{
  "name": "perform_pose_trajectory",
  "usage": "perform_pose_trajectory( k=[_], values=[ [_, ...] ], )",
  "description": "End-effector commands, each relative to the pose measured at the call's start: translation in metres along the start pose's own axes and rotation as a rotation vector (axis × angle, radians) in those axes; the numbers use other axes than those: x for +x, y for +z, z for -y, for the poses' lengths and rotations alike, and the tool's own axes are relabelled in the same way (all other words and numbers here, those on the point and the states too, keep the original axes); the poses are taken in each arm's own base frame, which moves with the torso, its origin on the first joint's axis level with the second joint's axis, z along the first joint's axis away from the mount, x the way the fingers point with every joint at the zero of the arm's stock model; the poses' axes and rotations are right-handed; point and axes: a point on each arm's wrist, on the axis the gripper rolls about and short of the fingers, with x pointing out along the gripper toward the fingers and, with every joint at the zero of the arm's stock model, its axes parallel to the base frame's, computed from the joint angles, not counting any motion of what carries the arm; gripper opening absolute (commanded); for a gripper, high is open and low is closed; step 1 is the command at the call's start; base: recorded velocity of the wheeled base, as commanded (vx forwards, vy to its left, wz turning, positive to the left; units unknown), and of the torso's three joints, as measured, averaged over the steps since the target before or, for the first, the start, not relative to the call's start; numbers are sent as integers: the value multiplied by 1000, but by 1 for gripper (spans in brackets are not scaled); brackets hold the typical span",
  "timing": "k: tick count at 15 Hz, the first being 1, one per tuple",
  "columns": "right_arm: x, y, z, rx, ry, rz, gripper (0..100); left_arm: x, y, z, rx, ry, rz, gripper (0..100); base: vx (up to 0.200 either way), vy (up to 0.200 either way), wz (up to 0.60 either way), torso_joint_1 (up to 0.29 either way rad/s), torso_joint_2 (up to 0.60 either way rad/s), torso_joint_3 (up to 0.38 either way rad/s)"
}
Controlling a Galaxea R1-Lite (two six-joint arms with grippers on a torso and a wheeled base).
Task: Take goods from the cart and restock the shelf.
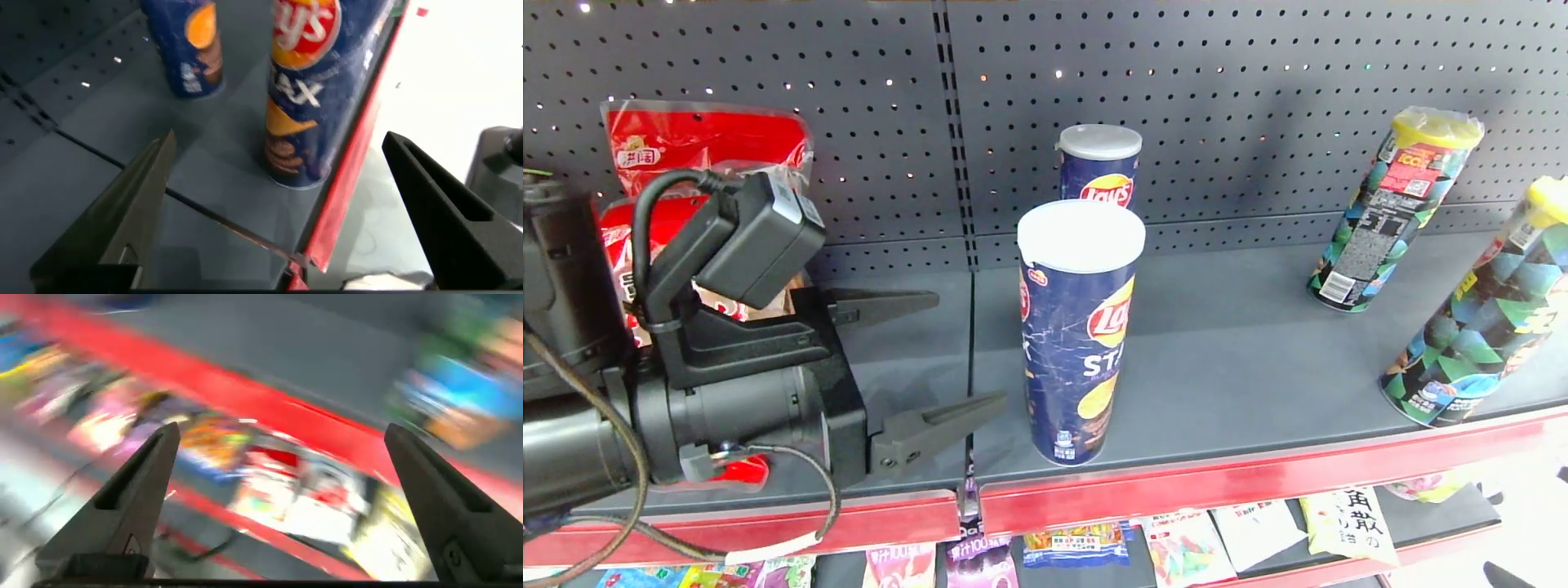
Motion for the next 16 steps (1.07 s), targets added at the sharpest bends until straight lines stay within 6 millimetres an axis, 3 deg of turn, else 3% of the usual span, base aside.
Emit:
perform_pose_trajectory(
  k=[1,5,7,8,11,16],
  values=[
    [-24,-27,2,91,-371,18,100,2,8,-2,5,8,22,100,0,0,0,0,0,0],
    [-37,-84,-11,142,-660,10,100,7,11,-5,3,36,24,100,0,0,0,0,0,0],
    [-36,-82,-10,155,-721,-30,100,7,10,-4,-3,36,19,100,0,0,0,0,0,0],
    [-35,-82,-10,156,-707,-39,100,7,9,-4,-12,34,18,100,0,0,0,0,0,0],
    [-32,-84,-18,150,-294,85,100,9,7,-4,-29,29,9,100,0,0,0,0,0,0],
    [-32,-88,-19,197,-316,48,100,10,6,-4,-34,31,3,100,0,0,0,0,0,0]
  ],
)
